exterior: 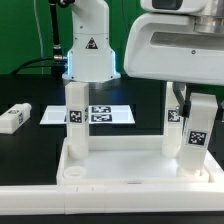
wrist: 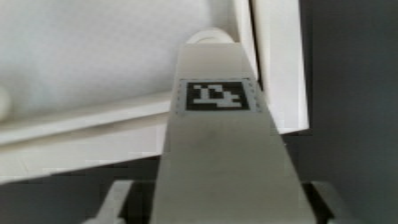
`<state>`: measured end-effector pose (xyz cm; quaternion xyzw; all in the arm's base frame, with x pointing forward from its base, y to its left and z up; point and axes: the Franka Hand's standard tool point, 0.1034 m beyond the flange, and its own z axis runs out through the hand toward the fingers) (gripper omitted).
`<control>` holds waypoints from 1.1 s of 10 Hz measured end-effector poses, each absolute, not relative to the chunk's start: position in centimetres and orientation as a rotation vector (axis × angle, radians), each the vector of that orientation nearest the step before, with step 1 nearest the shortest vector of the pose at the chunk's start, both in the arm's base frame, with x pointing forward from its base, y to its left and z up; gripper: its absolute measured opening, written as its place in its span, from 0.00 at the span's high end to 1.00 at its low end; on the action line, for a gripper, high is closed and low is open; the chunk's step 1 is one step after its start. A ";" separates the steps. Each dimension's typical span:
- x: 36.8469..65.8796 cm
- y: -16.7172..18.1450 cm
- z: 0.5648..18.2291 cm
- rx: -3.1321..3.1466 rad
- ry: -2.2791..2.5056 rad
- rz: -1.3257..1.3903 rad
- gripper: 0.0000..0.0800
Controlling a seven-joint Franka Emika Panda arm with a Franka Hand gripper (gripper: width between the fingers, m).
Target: Assemble desk
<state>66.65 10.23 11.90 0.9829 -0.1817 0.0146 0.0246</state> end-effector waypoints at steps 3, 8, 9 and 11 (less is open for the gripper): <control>66.5 10.3 11.8 2.935 -0.974 0.087 0.64; 66.1 9.0 11.7 2.588 -1.773 0.116 0.64; 65.8 9.1 11.8 2.507 -1.894 0.117 0.64; 65.5 9.5 11.7 2.351 -2.089 0.108 0.64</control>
Offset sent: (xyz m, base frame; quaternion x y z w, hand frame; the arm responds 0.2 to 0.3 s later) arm -0.0192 0.0072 -0.0125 0.0060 0.0166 0.2746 0.9614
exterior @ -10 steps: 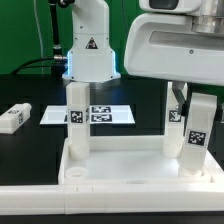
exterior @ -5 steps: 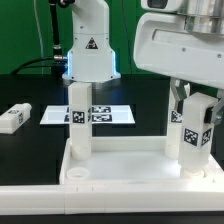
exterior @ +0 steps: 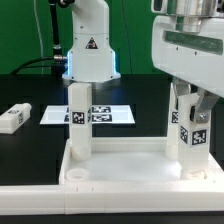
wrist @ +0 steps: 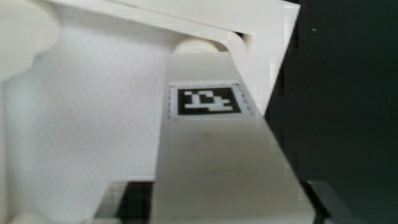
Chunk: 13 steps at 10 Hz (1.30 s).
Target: Assemble desk
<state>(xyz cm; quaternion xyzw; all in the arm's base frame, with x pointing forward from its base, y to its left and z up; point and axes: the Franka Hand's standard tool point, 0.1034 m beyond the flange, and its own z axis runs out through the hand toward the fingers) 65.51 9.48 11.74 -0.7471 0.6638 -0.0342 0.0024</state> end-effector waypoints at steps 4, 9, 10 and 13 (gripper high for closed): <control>65.1 10.8 11.3 -2.062 2.358 -0.103 0.64; 64.7 11.3 10.9 -2.607 1.835 -0.120 0.23; 64.6 11.4 10.8 -2.648 1.775 -0.124 0.20; 64.7 11.2 10.8 -2.790 1.556 -0.118 0.19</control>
Offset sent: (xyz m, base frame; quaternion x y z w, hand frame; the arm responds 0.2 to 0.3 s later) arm 0.0000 0.0000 0.0000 0.0000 0.0000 0.1296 0.9916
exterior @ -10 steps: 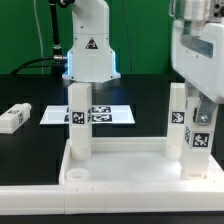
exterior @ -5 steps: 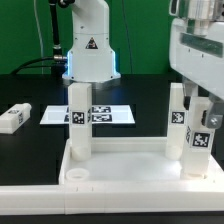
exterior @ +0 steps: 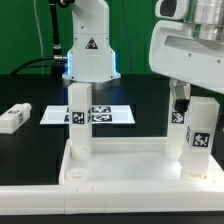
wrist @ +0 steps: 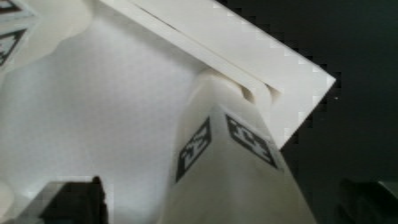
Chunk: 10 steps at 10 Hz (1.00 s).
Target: Assemble desk
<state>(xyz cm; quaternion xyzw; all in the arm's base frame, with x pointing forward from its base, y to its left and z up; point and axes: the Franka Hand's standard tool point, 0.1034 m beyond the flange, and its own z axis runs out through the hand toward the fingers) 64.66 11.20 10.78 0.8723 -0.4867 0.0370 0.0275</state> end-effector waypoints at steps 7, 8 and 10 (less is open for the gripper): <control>64.7 10.5 11.3 3.006 -0.618 0.205 0.19; 64.7 10.5 11.2 3.001 -0.651 0.205 0.25; 64.7 10.5 11.2 2.991 -0.702 0.207 0.48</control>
Offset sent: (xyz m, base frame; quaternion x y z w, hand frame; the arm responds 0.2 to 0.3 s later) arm -0.0164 0.0068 0.0019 0.0656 0.0165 -0.2973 0.9524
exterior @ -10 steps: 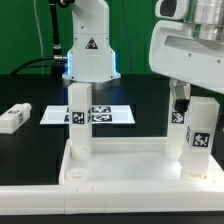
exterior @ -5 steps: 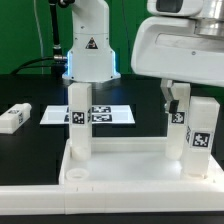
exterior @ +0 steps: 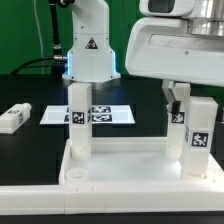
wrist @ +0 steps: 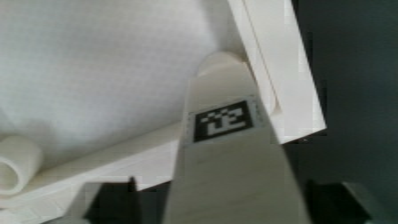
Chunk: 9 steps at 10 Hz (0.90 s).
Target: Assemble desk
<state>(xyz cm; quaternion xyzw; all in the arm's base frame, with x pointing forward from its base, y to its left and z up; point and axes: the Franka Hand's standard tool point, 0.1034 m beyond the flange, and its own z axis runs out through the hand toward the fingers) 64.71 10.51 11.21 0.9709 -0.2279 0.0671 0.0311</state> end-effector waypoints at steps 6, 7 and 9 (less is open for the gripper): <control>64.7 10.5 11.0 2.775 -1.426 0.210 0.64; 64.6 10.4 11.0 2.672 -1.644 0.200 0.64; 64.6 10.8 10.9 2.465 -2.012 0.191 0.64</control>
Offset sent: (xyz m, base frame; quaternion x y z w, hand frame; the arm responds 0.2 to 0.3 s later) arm 0.0000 0.0000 0.0000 0.0000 0.0000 0.1296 0.9916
